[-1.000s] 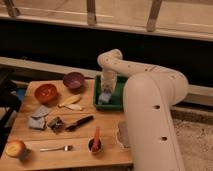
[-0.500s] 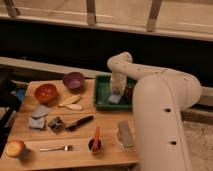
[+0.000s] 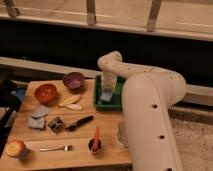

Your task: Wipe tray with sponge

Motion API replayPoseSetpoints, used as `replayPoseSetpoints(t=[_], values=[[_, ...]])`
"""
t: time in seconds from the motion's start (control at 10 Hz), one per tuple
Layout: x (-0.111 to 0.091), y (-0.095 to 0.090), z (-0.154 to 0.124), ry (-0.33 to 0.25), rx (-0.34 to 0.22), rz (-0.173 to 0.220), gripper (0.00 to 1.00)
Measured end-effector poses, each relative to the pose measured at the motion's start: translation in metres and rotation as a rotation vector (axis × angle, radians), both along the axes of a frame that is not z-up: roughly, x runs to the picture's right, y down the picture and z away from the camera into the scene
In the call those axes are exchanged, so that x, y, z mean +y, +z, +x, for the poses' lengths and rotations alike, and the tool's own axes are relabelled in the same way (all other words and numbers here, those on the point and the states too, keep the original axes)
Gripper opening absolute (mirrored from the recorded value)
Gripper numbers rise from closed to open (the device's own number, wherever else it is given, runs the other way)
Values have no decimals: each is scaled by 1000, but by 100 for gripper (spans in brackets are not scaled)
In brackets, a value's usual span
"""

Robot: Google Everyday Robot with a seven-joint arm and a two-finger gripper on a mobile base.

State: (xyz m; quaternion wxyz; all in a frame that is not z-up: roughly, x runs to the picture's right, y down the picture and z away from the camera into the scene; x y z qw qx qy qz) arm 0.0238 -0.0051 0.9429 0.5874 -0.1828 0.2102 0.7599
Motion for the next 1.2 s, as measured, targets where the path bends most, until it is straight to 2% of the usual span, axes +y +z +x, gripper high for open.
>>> replayPoseSetpoints(t=[0.1,0.4,0.6,0.8,1.0,1.2], values=[[0,-1,-12,-11,-10,-2,19],[10,-5,-14,-18,7,-27,19],[17,-8,9,-10,46,-35,19],[12,-5,39,-2,69,-12,19],[4,-1,45,-2,55,9,19],[-3,1,31,0,2,11,19]])
